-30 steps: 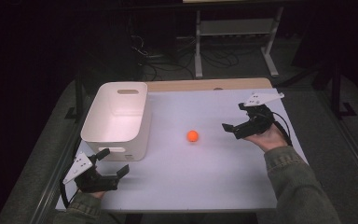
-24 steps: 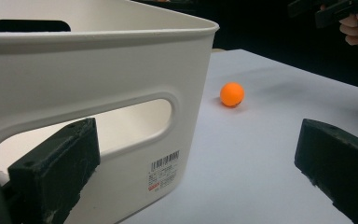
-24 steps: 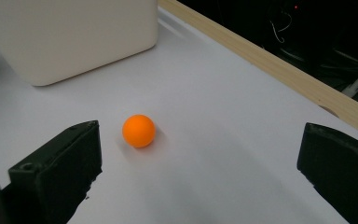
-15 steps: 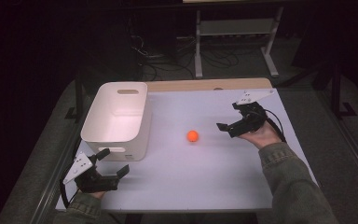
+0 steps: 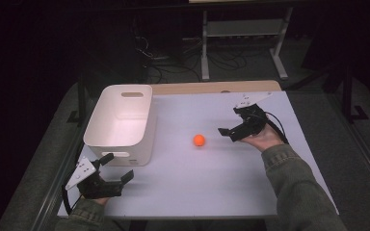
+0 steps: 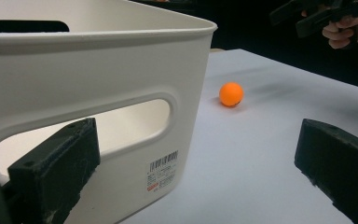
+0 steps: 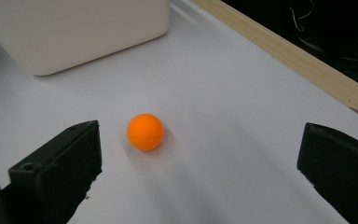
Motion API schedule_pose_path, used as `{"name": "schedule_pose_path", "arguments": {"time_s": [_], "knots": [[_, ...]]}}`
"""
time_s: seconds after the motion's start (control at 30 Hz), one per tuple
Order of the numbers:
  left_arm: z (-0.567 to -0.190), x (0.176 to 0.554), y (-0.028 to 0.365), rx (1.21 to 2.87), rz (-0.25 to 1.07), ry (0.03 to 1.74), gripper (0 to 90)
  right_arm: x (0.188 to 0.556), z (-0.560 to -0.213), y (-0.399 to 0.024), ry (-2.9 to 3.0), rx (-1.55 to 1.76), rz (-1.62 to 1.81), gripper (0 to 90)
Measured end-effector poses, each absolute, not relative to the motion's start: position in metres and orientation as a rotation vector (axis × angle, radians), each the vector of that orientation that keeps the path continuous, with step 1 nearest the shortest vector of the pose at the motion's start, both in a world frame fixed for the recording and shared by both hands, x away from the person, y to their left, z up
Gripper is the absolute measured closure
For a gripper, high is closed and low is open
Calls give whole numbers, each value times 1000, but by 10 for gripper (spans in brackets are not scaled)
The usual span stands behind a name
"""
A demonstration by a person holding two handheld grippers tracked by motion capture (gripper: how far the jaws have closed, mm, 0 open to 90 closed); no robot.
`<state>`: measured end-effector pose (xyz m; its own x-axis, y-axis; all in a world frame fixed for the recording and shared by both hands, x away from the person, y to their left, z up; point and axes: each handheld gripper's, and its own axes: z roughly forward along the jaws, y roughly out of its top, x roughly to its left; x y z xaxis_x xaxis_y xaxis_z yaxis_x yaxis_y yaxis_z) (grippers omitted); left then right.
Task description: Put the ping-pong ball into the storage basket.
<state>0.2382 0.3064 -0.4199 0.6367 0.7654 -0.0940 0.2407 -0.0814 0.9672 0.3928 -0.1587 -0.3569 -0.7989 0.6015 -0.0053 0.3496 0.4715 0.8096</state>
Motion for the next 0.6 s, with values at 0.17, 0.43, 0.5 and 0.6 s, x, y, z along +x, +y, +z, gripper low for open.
{"name": "schedule_pose_path", "arguments": {"time_s": [0.17,0.43,0.5,0.6], "knots": [[-420,238,306,1639,535,843,0,396,-359,-152,2459,795,1228,0],[-420,238,306,1638,536,842,0,401,-363,-144,2487,785,1214,0],[-420,238,306,1638,536,842,0,403,-363,-142,2493,786,1215,0],[-420,238,306,1637,536,842,0,404,-365,-139,2504,783,1210,0]]}}
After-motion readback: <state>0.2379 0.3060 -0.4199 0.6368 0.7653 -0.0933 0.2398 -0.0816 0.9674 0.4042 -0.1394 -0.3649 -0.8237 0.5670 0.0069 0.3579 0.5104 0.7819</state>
